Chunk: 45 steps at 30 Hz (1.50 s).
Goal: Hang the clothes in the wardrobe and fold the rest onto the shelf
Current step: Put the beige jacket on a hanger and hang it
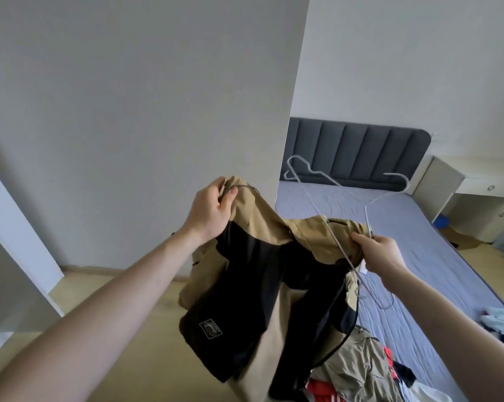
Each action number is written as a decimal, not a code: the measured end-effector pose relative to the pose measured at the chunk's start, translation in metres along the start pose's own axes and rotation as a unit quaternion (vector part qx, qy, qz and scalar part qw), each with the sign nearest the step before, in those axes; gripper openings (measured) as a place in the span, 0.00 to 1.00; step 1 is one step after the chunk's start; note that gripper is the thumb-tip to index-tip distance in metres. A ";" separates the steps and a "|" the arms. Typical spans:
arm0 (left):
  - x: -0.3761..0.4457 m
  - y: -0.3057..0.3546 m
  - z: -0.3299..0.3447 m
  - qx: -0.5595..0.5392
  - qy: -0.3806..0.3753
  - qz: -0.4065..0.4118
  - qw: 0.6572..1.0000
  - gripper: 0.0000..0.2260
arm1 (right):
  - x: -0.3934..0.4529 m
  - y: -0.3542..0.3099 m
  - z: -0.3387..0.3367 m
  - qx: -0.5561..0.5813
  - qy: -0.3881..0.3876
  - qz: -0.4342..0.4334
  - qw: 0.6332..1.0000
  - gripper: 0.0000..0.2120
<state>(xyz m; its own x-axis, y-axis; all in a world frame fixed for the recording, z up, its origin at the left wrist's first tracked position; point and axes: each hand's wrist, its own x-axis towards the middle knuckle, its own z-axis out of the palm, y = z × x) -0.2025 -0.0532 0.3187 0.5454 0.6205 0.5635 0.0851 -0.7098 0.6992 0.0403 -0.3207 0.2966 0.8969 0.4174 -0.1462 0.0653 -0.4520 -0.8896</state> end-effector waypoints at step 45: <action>0.005 0.105 -0.015 0.160 -0.157 0.088 0.971 0.08 | -0.079 0.041 0.078 -0.005 0.051 -0.140 0.989 0.17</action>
<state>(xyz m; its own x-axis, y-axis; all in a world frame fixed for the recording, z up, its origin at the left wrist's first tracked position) -0.2032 -0.1201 0.4012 0.7980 0.3830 0.4652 0.1944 -0.8944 0.4029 -0.0622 -0.3101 0.2382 0.8824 0.4463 0.1489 0.3207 -0.3389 -0.8845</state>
